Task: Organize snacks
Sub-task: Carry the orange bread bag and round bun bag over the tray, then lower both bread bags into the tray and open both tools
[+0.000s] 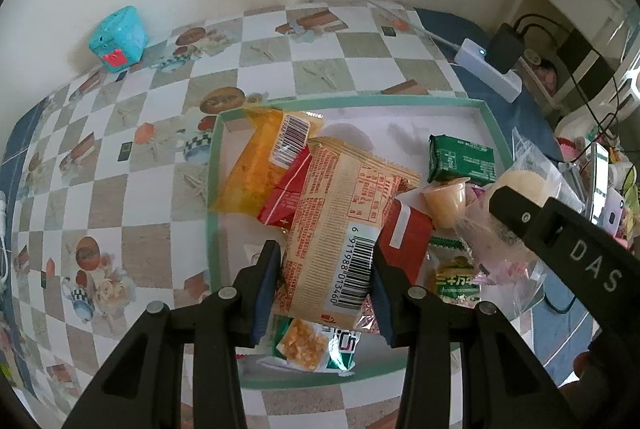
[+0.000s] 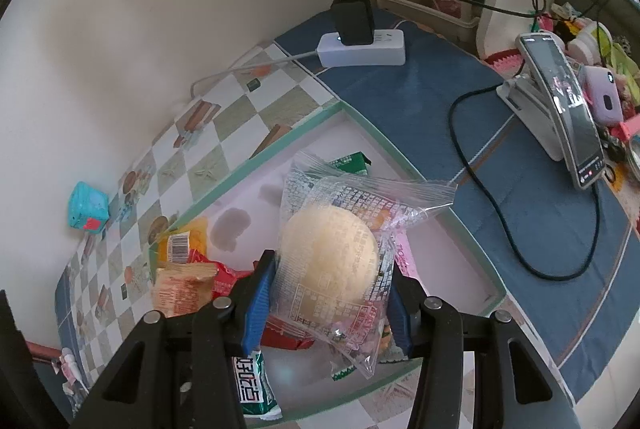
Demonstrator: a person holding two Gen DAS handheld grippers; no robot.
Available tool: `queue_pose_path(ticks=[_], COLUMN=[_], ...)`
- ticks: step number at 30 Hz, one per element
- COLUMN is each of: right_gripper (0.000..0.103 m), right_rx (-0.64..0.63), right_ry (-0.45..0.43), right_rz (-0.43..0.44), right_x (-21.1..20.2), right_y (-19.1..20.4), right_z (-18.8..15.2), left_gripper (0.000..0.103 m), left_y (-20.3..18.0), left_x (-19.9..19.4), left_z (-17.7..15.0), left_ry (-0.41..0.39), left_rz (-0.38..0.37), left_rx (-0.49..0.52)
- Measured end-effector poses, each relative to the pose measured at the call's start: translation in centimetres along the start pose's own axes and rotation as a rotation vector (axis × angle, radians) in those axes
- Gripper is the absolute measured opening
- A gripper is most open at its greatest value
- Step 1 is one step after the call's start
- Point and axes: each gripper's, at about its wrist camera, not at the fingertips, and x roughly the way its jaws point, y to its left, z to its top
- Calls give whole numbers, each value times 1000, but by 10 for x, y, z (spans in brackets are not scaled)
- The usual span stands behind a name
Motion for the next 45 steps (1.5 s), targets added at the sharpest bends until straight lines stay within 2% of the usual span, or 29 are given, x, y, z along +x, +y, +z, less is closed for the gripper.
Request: queue_pose_path(ticks=[20, 22, 24, 26, 40, 42, 45], right_gripper=[54, 54, 54, 54, 55, 56, 57], right_rx=[-49, -45, -43, -42, -24, -20, -10], right_ry=[30, 32, 34, 34, 32, 23, 20], right_rz=[3, 2, 1, 1, 20, 19, 26], right_x=[11, 12, 12, 12, 7, 4, 2], right_y=[12, 11, 10, 10, 9, 8, 7], right_z=[-4, -4, -4, -4, -4, -4, -3], left_gripper=[45, 46, 54, 56, 63, 77, 77], left_y=[9, 10, 10, 11, 22, 24, 26], left_x=[5, 4, 3, 1, -11, -14, -19], left_z=[2, 2, 2, 2, 1, 1, 1], left_ry=[-4, -5, -6, -7, -6, -6, -18], left_rz=[-2, -3, -5, -11, -23, -31, -38], left_rx=[-31, -30, -30, -30, -45, -52, -56])
